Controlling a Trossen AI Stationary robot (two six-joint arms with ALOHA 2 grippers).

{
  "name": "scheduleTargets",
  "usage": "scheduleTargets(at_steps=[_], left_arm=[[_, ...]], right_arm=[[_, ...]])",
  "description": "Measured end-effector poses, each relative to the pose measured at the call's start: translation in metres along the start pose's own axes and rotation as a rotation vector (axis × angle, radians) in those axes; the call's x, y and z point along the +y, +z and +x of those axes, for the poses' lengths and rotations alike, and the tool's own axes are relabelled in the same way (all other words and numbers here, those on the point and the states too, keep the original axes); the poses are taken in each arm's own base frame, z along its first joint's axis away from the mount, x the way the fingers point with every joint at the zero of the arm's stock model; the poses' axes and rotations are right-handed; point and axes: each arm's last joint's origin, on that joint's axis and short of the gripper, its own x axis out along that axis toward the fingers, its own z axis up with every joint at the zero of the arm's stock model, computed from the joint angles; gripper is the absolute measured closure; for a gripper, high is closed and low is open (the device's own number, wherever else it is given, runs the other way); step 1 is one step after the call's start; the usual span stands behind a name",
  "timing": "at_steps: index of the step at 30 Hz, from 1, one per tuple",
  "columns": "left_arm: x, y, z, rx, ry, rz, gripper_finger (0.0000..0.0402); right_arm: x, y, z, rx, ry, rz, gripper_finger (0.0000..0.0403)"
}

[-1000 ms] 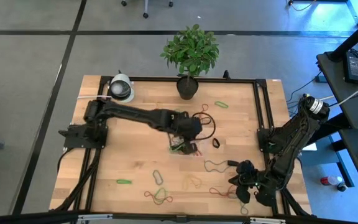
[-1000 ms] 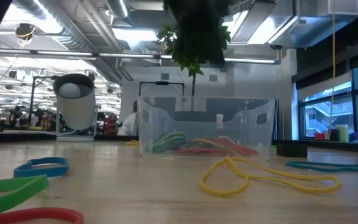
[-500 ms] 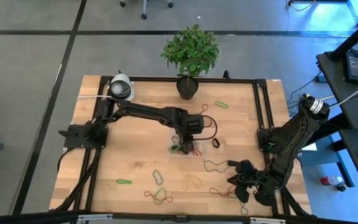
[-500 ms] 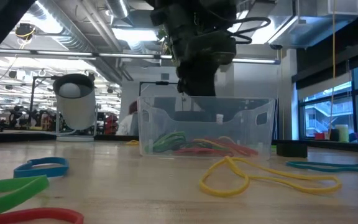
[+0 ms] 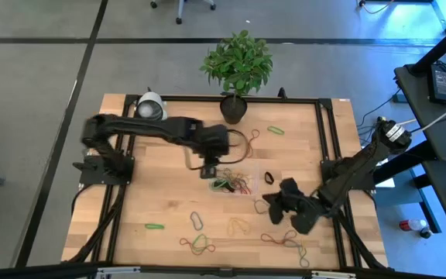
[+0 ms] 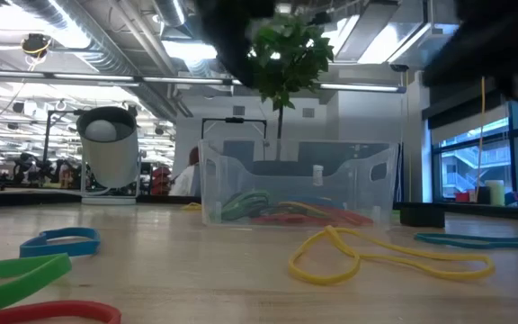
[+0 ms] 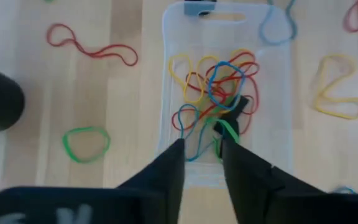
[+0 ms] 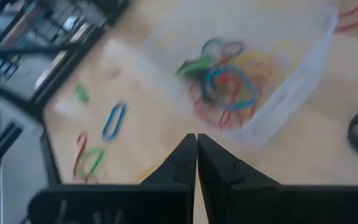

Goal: Pick and place rubber bands into bin
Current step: Put the black rubber band into the bin

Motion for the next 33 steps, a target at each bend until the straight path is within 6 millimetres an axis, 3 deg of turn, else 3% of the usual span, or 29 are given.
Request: scheduleTargets(at_steps=[6,11,16,19,22,26,33], left_arm=[[-0.009,-0.059,-0.049,-0.157,0.014,-0.052,0.0383],[-0.018,-0.111,-0.079,-0.274,0.008,-0.119,0.0399],[-0.022,-0.158,-0.09,-0.338,0.004,-0.227,0.0399],[-0.024,-0.18,-0.089,-0.358,-0.002,-0.282,0.04],[-0.026,-0.197,-0.083,-0.362,-0.007,-0.322,0.04],[-0.027,-0.211,-0.076,-0.36,-0.003,-0.34,0.0399],[-0.03,-0.216,-0.074,-0.356,-0.021,-0.334,0.0399]], right_arm=[[-0.006,0.028,0.025,-0.061,-0.084,-0.037,0.0383],[0.006,0.063,0.04,0.001,-0.092,-0.229,0.0372],[0.009,0.115,0.048,0.094,-0.2,-0.306,0.0341],[0.001,0.145,0.045,0.199,-0.307,-0.285,0.0316],[-0.013,0.162,0.038,0.317,-0.438,-0.214,0.0291],[-0.04,0.163,0.037,0.486,-0.575,-0.111,0.0264],[-0.074,0.125,0.059,0.644,-0.515,0.004,0.026]])
